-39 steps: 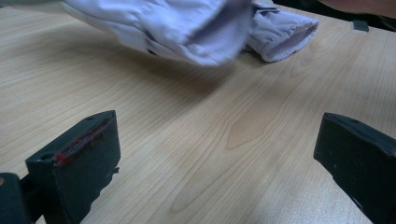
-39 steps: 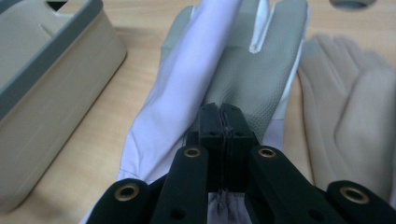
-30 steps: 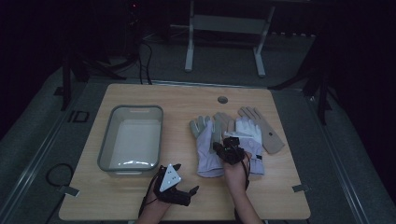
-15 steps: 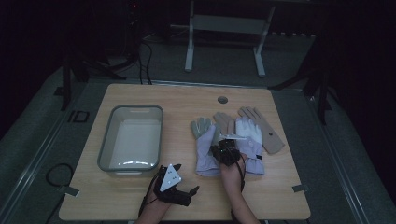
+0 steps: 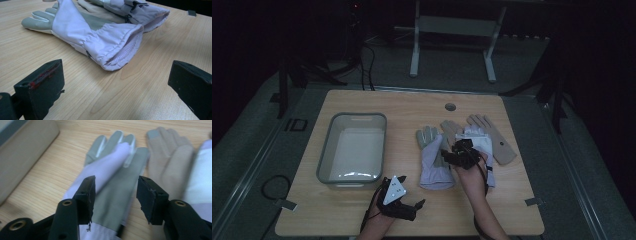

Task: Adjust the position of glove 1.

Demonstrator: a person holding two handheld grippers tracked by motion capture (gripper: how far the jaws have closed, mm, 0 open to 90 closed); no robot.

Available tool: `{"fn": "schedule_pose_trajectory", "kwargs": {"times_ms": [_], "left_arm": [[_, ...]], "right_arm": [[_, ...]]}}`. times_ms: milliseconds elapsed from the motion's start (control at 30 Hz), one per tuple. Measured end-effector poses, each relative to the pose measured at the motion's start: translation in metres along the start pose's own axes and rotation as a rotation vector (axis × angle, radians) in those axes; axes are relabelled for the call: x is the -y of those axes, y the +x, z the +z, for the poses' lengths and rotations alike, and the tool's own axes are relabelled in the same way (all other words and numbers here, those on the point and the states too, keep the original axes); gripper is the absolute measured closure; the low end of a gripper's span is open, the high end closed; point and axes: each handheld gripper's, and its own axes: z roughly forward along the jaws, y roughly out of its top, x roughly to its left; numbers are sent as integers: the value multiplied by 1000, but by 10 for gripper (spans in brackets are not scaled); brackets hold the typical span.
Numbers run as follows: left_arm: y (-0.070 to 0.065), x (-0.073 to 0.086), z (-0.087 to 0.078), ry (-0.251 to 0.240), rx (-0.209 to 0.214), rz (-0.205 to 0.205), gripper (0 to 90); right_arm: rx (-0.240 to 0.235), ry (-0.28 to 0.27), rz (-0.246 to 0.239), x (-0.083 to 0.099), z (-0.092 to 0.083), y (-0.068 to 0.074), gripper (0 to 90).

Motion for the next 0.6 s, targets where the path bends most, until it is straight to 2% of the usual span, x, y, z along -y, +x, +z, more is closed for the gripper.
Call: {"fn": "schedule_pose_trajectory", "kwargs": {"times_ms": [200,300,400,500,533,567,600], "left_arm": [[0,0,0,0,0,-4,4],[0,0,0,0,-1,-6,5],[1,0,0,2,0,-7,5],[1,0,0,-1,4,-13,5],[1,0,0,-1,4,-13,5],[1,0,0,1,4,-12,5],[1,0,0,0,5,-11,5]], "right_arm": [[27,18,14,-1,-12,-27,487],[30,39,7,-3,-18,-40,518],[45,61,-20,-3,-24,-52,517],[46,71,-27,-2,-32,-68,516],[46,71,-27,-2,-32,-68,516],[51,69,-30,-1,-34,-73,510],[61,72,-22,1,-40,-85,506]]}}
